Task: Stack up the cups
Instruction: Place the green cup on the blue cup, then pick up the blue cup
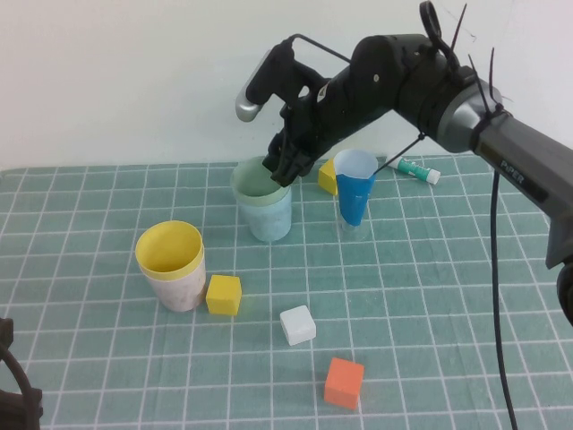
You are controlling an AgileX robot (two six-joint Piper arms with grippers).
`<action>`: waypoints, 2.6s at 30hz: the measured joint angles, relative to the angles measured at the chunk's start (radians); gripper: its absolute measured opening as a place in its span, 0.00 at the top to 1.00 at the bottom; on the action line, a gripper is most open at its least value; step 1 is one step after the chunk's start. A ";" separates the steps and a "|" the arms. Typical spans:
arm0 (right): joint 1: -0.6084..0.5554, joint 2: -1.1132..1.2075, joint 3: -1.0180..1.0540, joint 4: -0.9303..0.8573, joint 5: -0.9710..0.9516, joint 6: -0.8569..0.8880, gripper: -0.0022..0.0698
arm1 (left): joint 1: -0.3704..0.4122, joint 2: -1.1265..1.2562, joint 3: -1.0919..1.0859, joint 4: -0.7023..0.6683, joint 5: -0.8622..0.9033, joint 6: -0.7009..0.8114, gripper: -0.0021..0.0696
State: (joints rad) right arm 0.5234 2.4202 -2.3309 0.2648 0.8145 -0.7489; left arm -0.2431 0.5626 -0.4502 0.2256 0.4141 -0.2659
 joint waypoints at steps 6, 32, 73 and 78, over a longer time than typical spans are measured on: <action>0.000 0.026 0.000 0.027 -0.001 0.006 0.48 | 0.000 0.000 0.000 0.000 -0.002 0.000 0.97; 0.010 0.093 -0.267 0.114 0.137 -0.002 0.97 | 0.000 0.000 0.000 0.000 -0.005 -0.008 0.97; -0.002 0.190 -0.321 -0.094 0.305 0.257 0.34 | 0.000 0.000 0.000 0.000 -0.005 -0.010 0.97; -0.002 0.205 -0.321 -0.085 0.299 0.261 0.52 | 0.000 0.000 0.000 0.000 -0.005 -0.010 0.97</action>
State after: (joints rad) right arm 0.5217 2.6251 -2.6518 0.1795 1.1136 -0.4881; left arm -0.2431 0.5626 -0.4502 0.2256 0.4093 -0.2759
